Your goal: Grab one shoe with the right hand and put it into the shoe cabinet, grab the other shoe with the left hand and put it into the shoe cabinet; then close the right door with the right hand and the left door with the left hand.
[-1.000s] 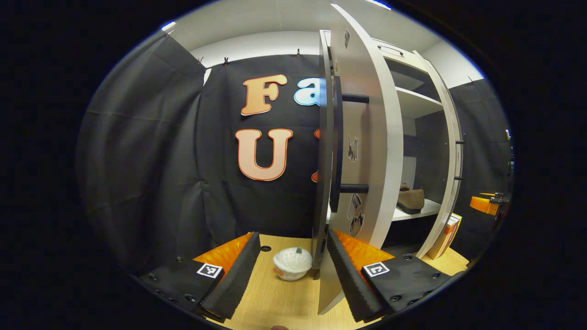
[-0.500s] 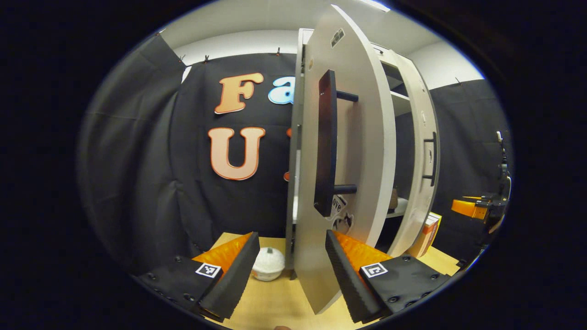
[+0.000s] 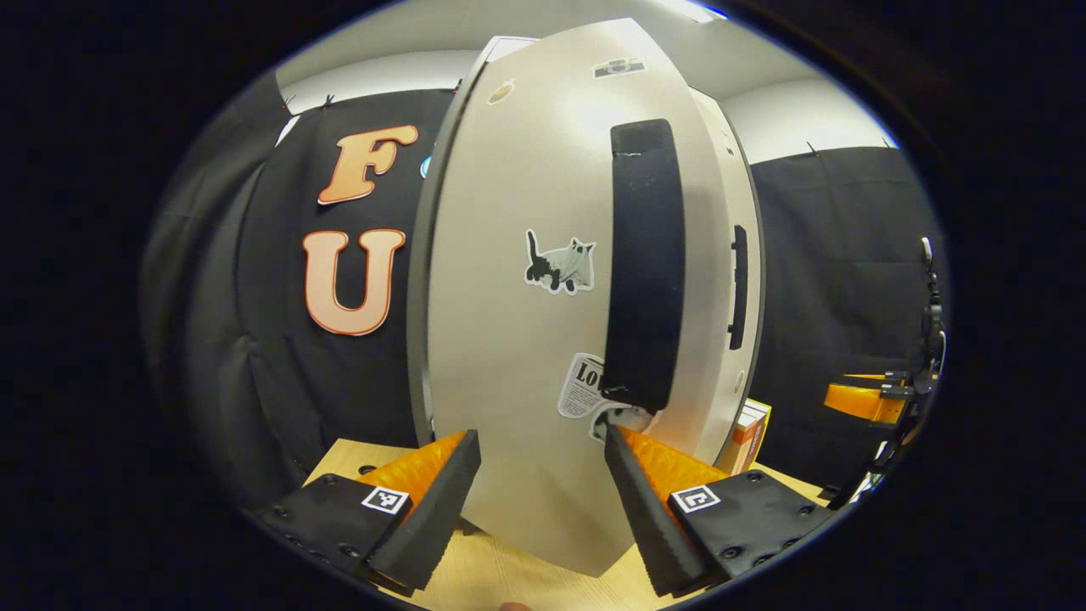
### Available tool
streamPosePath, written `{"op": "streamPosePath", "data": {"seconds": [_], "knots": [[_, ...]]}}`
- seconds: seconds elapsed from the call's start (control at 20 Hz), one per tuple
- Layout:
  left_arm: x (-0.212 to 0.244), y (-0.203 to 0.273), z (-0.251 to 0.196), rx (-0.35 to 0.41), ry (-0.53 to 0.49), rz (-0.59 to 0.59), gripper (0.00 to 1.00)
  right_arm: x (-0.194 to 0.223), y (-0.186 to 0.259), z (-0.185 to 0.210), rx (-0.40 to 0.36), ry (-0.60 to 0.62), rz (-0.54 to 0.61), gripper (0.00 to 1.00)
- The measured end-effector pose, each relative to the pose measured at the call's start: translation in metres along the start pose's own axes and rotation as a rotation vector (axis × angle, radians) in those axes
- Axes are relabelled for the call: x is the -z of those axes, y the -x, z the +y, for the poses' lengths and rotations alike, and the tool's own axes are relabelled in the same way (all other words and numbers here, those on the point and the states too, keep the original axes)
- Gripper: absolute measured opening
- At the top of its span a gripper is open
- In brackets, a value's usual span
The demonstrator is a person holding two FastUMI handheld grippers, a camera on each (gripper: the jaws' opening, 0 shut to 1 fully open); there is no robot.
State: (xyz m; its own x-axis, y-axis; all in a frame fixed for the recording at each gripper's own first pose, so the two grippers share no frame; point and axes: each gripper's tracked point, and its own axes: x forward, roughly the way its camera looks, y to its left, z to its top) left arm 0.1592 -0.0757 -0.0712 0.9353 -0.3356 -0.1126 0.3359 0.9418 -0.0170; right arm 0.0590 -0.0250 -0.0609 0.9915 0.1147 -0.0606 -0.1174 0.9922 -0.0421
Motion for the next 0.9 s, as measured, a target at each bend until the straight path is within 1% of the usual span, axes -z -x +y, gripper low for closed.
{"op": "streamPosePath", "data": {"seconds": [0.1, 0.25, 0.3, 0.35, 0.45, 0.5, 0.6, 0.7, 0.75, 0.8, 0.85, 0.9], "knots": [[0.001, -0.026, -0.005, -0.009, -0.013, 0.002, 0.94, 0.001, 0.003, -0.008, 0.017, -0.002, -0.002, 0.92], [0.008, -0.054, -0.008, -0.016, 0.038, 0.036, 0.94, 0.002, 0.004, -0.015, 0.033, 0.0, -0.002, 0.92], [0.006, -0.056, -0.007, -0.011, 0.05, 0.015, 0.94, 0.003, 0.004, -0.017, 0.038, 0.004, -0.003, 0.92], [0.009, -0.058, -0.007, -0.005, 0.056, 0.02, 0.94, 0.004, 0.004, -0.019, 0.042, 0.007, -0.002, 0.92], [0.007, -0.059, -0.007, -0.01, 0.061, 0.009, 0.99, 0.007, 0.0, -0.021, 0.042, 0.01, 0.006, 0.92], [0.006, -0.06, -0.008, -0.017, 0.052, 0.007, 0.94, 0.008, -0.002, -0.021, 0.041, 0.007, 0.011, 0.92], [0.006, -0.06, -0.008, -0.035, 0.04, 0.014, 0.94, 0.008, -0.009, -0.019, 0.035, 0.002, 0.015, 0.92], [0.005, -0.059, -0.007, -0.049, 0.046, 0.025, 0.99, 0.006, -0.015, -0.016, 0.029, -0.002, 0.016, 0.92], [0.005, -0.059, -0.007, -0.053, 0.052, 0.03, 0.97, 0.004, -0.017, -0.014, 0.023, -0.006, 0.016, 0.92], [0.005, -0.06, -0.007, -0.058, 0.056, 0.033, 0.99, 0.001, -0.021, -0.012, 0.017, -0.008, 0.017, 0.92], [0.006, -0.059, -0.007, -0.066, 0.06, 0.043, 0.97, -0.002, -0.023, -0.012, 0.014, -0.006, 0.019, 0.92], [0.006, -0.059, -0.006, -0.077, 0.063, 0.058, 0.97, -0.006, -0.025, -0.011, 0.011, -0.005, 0.023, 0.92]]}}
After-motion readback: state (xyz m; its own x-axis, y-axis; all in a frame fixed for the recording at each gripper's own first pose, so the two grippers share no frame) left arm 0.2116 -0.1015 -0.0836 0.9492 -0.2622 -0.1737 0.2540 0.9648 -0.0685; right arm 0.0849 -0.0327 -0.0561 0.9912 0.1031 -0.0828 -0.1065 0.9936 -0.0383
